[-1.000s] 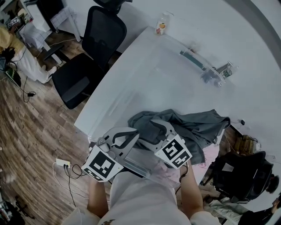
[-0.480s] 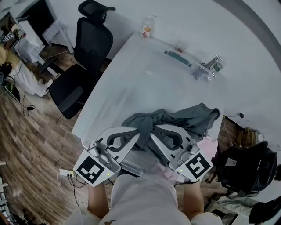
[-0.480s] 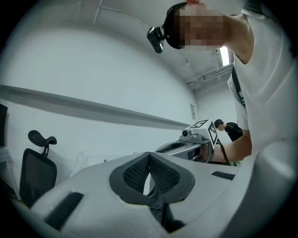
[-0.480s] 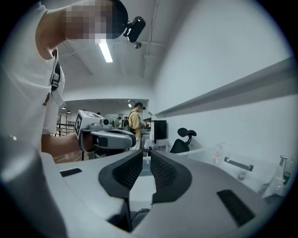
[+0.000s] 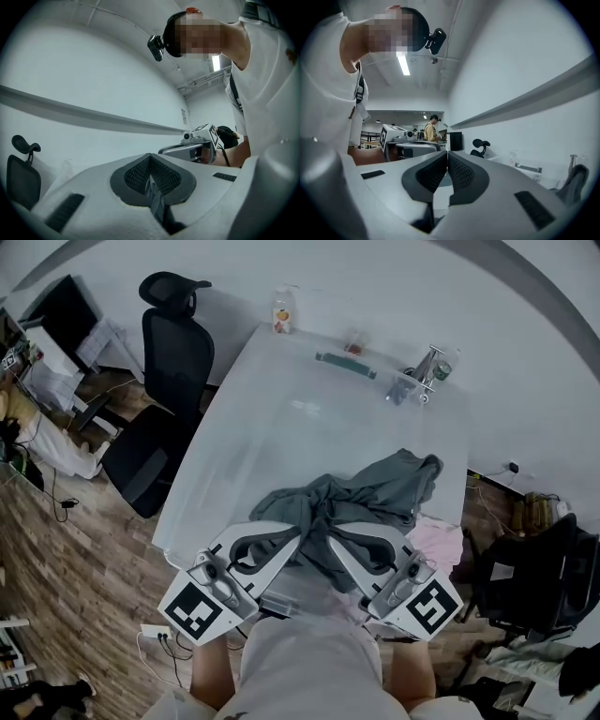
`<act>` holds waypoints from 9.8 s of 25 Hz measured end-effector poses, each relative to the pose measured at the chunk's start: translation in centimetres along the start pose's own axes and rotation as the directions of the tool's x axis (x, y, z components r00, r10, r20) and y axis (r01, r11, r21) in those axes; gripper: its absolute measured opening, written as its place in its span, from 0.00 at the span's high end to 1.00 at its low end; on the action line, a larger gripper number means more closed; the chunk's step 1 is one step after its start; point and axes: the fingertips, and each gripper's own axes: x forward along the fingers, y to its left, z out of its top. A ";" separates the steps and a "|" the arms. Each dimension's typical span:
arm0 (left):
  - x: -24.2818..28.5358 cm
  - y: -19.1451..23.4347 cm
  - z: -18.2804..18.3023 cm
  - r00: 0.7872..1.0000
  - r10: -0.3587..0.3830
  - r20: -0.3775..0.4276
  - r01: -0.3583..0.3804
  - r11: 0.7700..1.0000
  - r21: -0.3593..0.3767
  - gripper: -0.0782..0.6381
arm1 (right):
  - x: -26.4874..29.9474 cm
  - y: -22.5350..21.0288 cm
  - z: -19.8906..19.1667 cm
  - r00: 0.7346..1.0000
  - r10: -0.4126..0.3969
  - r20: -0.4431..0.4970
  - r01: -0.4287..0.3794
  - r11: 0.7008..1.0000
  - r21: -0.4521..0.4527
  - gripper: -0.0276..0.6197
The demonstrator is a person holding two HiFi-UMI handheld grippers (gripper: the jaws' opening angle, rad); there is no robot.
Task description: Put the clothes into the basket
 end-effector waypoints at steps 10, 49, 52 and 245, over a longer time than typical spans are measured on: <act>2.8 -3.3 0.3 0.996 -0.084 -0.017 0.084 0.996 0.015 0.88 | -3.9 -0.5 -0.3 0.998 -0.062 -0.003 0.062 0.998 0.013 0.94; 18.2 -18.1 -2.7 0.848 -0.521 -0.097 0.530 0.841 0.112 0.88 | -24.1 -6.7 -8.3 0.791 -0.552 -0.263 0.555 0.829 -0.071 0.94; 19.2 -18.9 -3.8 0.838 -0.532 -0.119 0.544 0.832 0.109 0.88 | -24.9 -7.2 -10.1 0.774 -0.559 -0.299 0.567 0.821 -0.068 0.92; -2.5 3.3 7.7 0.999 -0.021 0.044 0.011 0.976 0.219 0.88 | 5.4 -2.5 11.2 0.987 -0.128 0.095 0.156 0.898 -0.412 0.65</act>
